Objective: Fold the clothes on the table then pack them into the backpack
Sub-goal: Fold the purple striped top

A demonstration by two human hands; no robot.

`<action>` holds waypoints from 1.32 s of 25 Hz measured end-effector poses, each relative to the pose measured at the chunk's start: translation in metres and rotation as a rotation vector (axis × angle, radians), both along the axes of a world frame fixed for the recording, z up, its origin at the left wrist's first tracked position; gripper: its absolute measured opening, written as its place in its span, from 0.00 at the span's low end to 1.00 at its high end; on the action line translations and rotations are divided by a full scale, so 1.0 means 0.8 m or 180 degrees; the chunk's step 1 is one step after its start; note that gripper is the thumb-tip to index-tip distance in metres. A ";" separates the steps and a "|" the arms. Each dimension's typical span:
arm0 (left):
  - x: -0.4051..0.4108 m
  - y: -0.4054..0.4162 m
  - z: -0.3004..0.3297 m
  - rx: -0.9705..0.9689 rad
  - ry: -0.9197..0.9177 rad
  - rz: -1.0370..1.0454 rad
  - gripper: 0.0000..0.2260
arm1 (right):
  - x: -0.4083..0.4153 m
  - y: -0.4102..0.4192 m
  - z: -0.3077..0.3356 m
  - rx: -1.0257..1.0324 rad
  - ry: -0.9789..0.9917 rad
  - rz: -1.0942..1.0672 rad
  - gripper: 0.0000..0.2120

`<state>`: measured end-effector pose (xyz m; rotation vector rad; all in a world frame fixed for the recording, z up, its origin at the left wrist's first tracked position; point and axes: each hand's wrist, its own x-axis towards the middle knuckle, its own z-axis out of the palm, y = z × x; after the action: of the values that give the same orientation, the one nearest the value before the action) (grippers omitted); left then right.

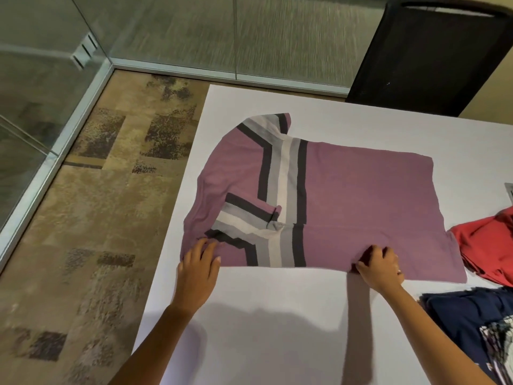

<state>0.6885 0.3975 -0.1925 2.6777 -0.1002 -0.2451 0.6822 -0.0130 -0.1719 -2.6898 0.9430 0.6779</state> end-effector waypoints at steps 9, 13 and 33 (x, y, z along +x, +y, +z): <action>0.055 0.031 0.017 -0.0680 0.0390 0.0878 0.09 | 0.147 0.188 0.029 0.0951 -0.1282 0.1295 0.12; 0.054 0.040 0.016 -0.0621 0.0454 0.1031 0.11 | 0.191 0.247 0.023 0.0767 -0.0622 0.1963 0.17; 0.051 0.061 0.012 -0.0897 0.0566 0.0756 0.09 | 0.236 0.234 0.023 0.0869 -0.0568 0.1951 0.18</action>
<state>0.7294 0.4462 -0.1826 2.3492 0.2213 -0.3626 0.8707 0.1744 -0.1534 -2.7138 -0.0374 0.5965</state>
